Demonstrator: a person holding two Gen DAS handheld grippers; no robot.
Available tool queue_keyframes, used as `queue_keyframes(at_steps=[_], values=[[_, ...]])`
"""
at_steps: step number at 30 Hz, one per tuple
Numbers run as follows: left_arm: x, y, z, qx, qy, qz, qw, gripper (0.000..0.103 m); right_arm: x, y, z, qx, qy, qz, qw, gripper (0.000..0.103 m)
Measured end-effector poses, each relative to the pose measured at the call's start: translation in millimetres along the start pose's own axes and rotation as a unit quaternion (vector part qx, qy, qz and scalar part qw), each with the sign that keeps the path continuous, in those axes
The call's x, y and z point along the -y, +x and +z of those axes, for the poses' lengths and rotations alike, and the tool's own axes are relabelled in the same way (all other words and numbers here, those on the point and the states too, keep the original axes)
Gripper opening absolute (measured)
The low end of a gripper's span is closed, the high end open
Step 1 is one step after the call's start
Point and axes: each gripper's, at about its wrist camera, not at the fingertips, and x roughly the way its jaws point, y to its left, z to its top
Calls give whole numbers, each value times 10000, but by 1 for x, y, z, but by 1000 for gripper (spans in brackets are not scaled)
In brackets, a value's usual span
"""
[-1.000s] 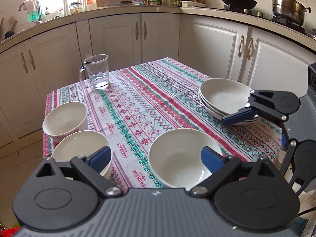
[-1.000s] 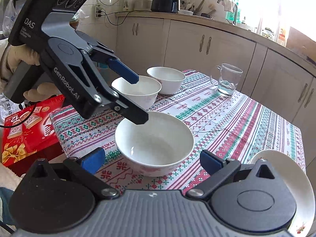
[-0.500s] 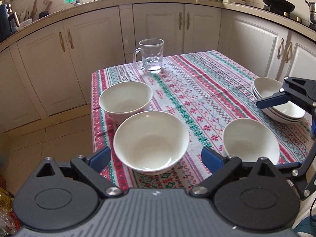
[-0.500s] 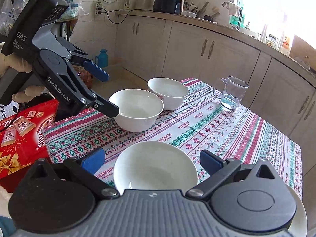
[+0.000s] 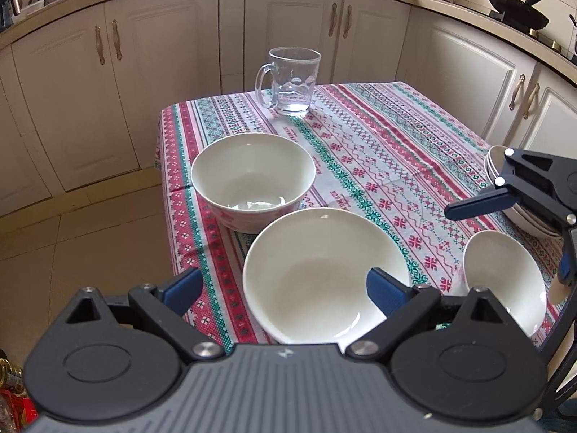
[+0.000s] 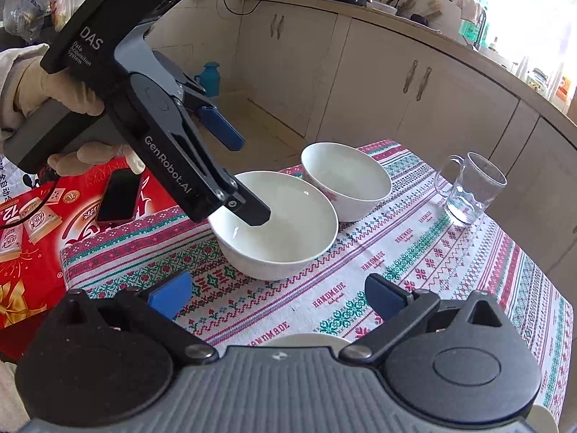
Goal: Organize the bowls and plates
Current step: 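Lower the held bowl into the other white bowl with the left gripper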
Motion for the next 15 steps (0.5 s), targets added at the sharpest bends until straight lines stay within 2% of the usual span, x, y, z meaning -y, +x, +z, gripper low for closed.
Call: queue_keyframes(at_steps=[4, 8, 12, 15], values=[[-6, 8, 2, -76, -33, -228, 9997, 95, 2, 15, 8, -134, -91, 62, 9999, 103], [-11, 15, 3, -127, -55, -381, 9992, 86, 6, 31, 14, -315, -145, 109, 9993, 103], [-14, 21, 3, -166, -102, -464, 9987, 84, 9, 43, 18, -441, -161, 183, 9987, 103], [-16, 25, 3, -228, -168, -596, 9978, 75, 9, 51, 19, -528, -220, 243, 9981, 103]])
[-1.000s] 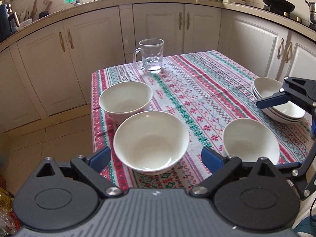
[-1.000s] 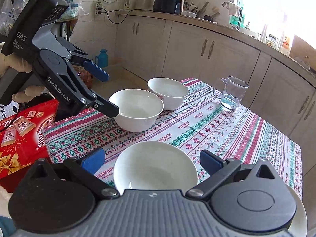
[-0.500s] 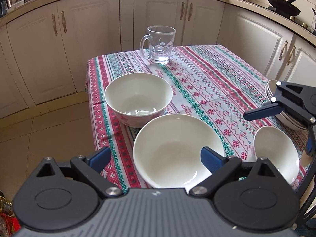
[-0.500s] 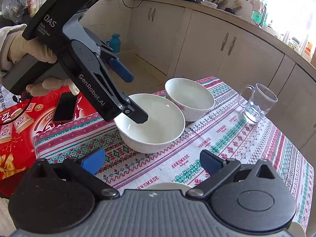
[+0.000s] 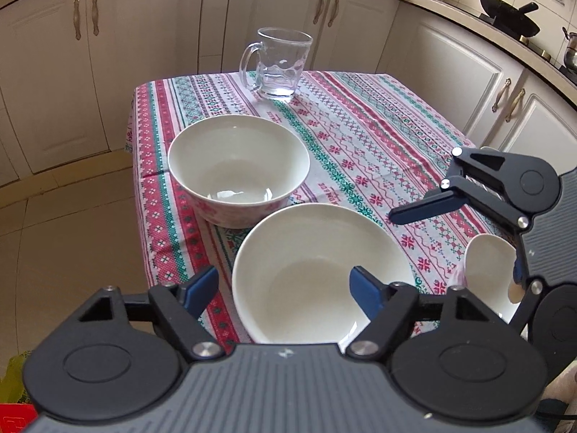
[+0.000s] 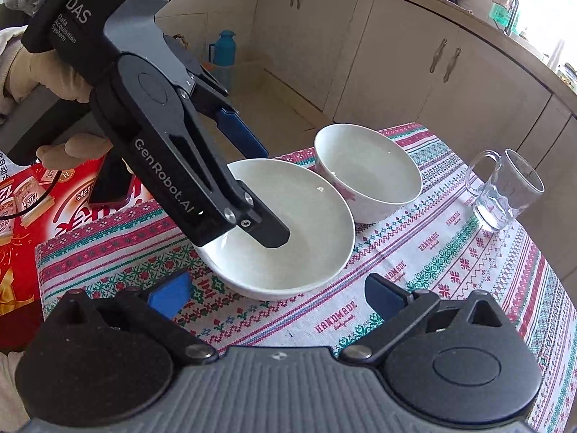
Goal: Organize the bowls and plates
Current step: 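Lower the held bowl into the other white bowl with the left gripper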
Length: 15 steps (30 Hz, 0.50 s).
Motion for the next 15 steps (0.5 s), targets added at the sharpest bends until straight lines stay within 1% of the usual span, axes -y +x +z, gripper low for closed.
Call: queue_keyframes(at_steps=[1, 7, 10, 14, 15], values=[[-1, 1, 0, -18, -17, -27, 10000, 73, 0, 2, 0, -26, -16, 20, 10000, 103], [-5, 4, -1, -29, -95, -129, 9999, 71, -1, 9, 3, -109, -111, 96, 9998, 103], [-5, 4, -1, -65, -107, -200, 9997, 63, -2, 10, 4, -110, -125, 135, 9998, 102], [-4, 3, -1, -55, -84, -243, 9997, 62, -1, 12, 6, -86, -103, 160, 9998, 93], [-4, 3, -1, -52, -86, -260, 9996, 61, -1, 11, 6, -79, -91, 152, 9998, 92]])
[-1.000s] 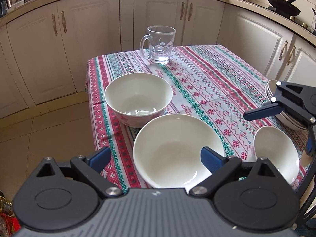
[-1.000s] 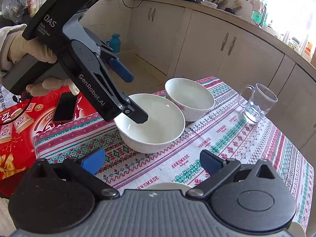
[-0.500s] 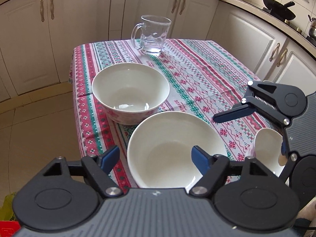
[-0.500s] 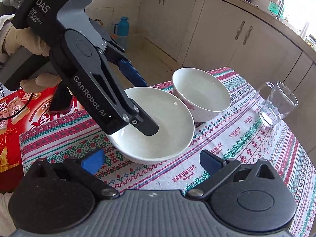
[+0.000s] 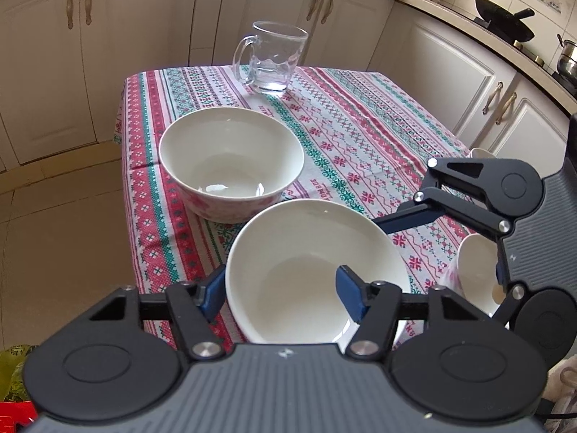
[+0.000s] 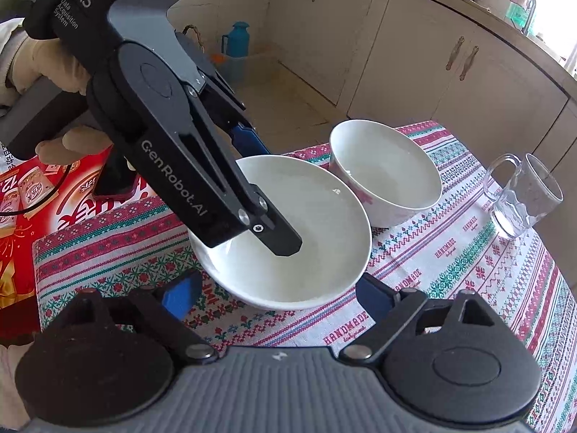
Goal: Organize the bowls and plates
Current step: 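Lower the held bowl into the other white bowl with the left gripper, then press the held bowl down into the lower bowl with the left gripper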
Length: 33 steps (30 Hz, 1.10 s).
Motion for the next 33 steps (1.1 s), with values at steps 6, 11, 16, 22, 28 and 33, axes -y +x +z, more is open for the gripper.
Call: queue_keyframes(at_steps=[6, 11, 16, 22, 28, 33], values=[[1, 0, 0, -1, -6, 29, 10000, 59, 4, -2, 0, 51, 99, 4, 9999, 88], [2, 0, 0, -10, 7, 61, 10000, 59, 3, -2, -1, 76, 114, 14, 9999, 88], [6, -1, 1, -26, 28, 64, 10000, 59, 2, -5, -2, 85, 152, 32, 9998, 88], [23, -12, 4, 44, 186, 85, 9998, 59, 1, -20, -6, 157, 172, -9, 9997, 88], [50, -27, 8, 151, 411, 94, 9990, 59, -1, -48, -16, 290, 223, -87, 9993, 88], [72, -41, 10, 254, 576, 122, 9979, 59, -7, -74, -25, 440, 191, -227, 9986, 88]])
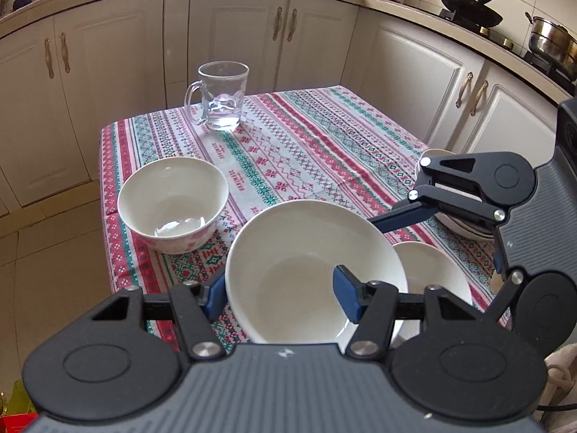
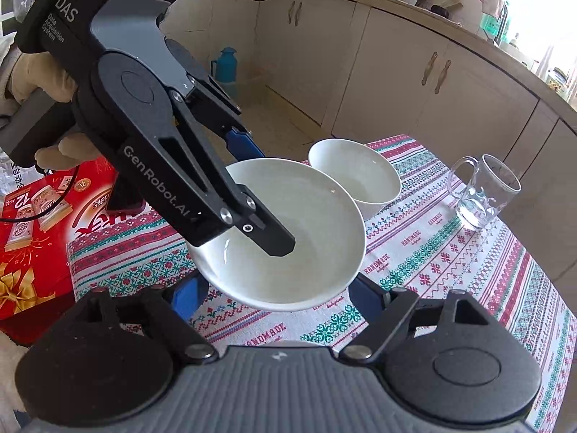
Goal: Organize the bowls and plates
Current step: 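Press the held bowl down into the lower bowl with the left gripper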
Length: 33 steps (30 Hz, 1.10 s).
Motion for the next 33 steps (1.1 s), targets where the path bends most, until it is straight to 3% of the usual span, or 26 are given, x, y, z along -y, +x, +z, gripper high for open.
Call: queue_keyframes(at_steps=[16, 33], values=[[60, -5, 9, 102, 364, -202, 9991, 59, -6, -65, -33, 261, 217, -404, 9986, 88], [85, 12, 10, -94, 440, -347, 9984, 59, -1, -80, -62, 175, 485, -491, 9975, 88]])
